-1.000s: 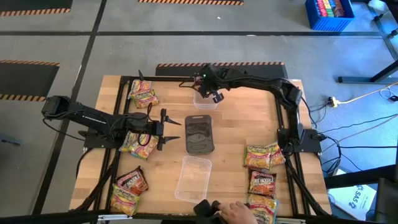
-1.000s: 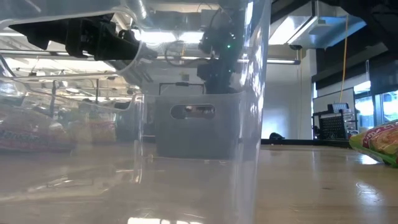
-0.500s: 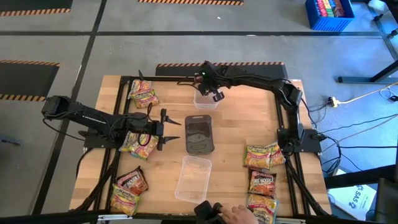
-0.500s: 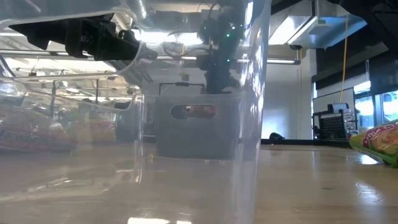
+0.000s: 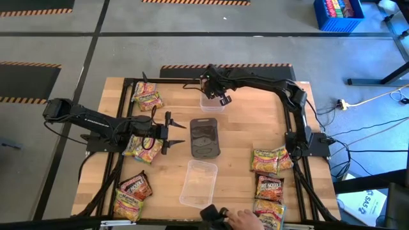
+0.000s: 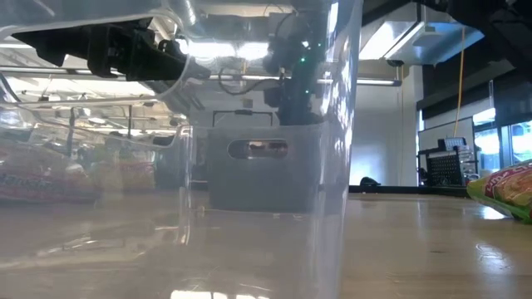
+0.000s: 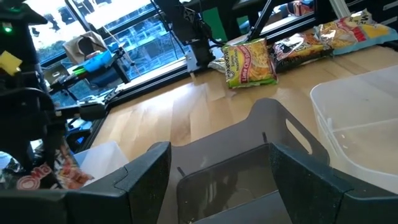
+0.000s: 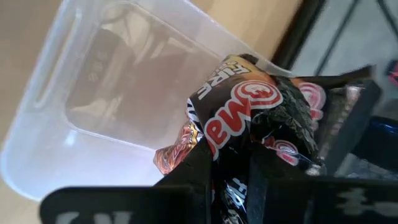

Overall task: Sort Maruchan noodles
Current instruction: Put the middle top black noodle pack into the top transparent bin

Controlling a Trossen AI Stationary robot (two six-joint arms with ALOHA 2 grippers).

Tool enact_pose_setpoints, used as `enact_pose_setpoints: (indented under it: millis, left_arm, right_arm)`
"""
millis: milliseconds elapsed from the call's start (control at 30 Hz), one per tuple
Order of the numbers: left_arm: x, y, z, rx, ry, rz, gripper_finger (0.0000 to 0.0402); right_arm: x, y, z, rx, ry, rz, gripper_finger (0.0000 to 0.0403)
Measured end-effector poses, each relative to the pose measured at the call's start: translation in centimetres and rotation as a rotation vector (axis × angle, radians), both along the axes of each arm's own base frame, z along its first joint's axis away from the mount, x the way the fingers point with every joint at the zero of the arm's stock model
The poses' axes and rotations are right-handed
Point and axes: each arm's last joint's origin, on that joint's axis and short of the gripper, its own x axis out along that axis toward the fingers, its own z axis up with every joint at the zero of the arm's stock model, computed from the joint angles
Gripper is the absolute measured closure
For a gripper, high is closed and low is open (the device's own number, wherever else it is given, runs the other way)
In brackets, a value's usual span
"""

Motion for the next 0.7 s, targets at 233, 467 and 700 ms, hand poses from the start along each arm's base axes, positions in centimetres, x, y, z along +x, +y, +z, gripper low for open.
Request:
enact_pose_setpoints:
  millis: [233, 467, 700]
  left_arm:
    - [0.0, 0.0, 0.0, 0.0, 0.001, -0.002, 0.0137]
    - [0.0, 0.0, 0.0, -0.001, 0.004, -0.004, 0.0137]
    - [0.0, 0.0, -0.1, -0.001, 0.009, -0.004, 0.0137]
  right_arm:
    - [0.4, -0.9, -2.3, 0.018, 0.039, -0.005, 0.0359]
    - [1.2, -1.3, -2.2, -0.002, -0.046, 0.004, 0.0356]
    - [1.3, -1.4, -2.0, -0.034, -0.054, -0.014, 0.0283]
